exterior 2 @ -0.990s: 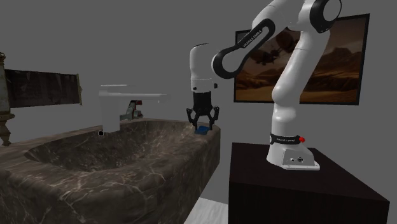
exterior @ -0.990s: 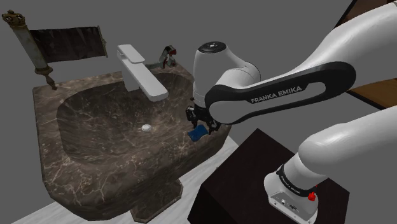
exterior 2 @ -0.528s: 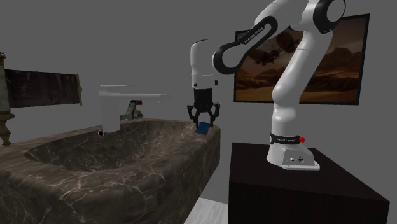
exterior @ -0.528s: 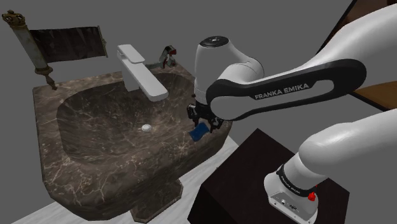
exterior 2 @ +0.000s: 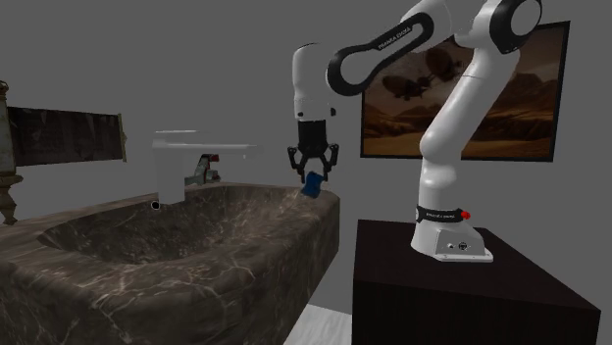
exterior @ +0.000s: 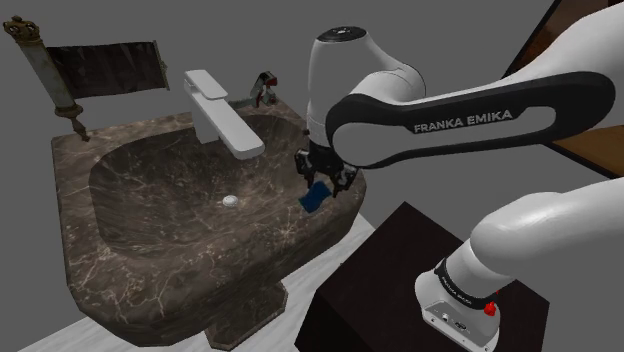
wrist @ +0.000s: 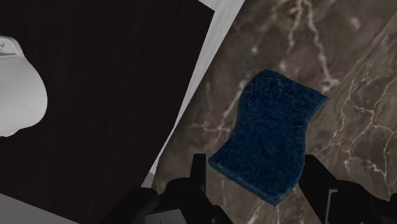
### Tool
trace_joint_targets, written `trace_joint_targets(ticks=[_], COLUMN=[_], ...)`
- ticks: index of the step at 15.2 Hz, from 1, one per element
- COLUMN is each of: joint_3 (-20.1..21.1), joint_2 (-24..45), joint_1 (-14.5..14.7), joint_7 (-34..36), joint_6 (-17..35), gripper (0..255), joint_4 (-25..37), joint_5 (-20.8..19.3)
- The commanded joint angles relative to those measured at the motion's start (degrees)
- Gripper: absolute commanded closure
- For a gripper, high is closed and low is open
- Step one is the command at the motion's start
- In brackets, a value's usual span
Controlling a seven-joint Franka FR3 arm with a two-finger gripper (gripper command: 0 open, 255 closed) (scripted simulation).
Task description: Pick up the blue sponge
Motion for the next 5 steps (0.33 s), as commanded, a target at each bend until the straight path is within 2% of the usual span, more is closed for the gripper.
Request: trace_joint_targets(ticks=[1,5], joint_3=[-0.8,-1.5], joint_2=[-1.1,-1.9], joint_1=[0.3,0.5], joint_7=[-0.5,-0.8], joint_6=[-1.8,-3.7], gripper=[255,255], joint_4=[0.7,1.8], joint_5=[0.2,0.2])
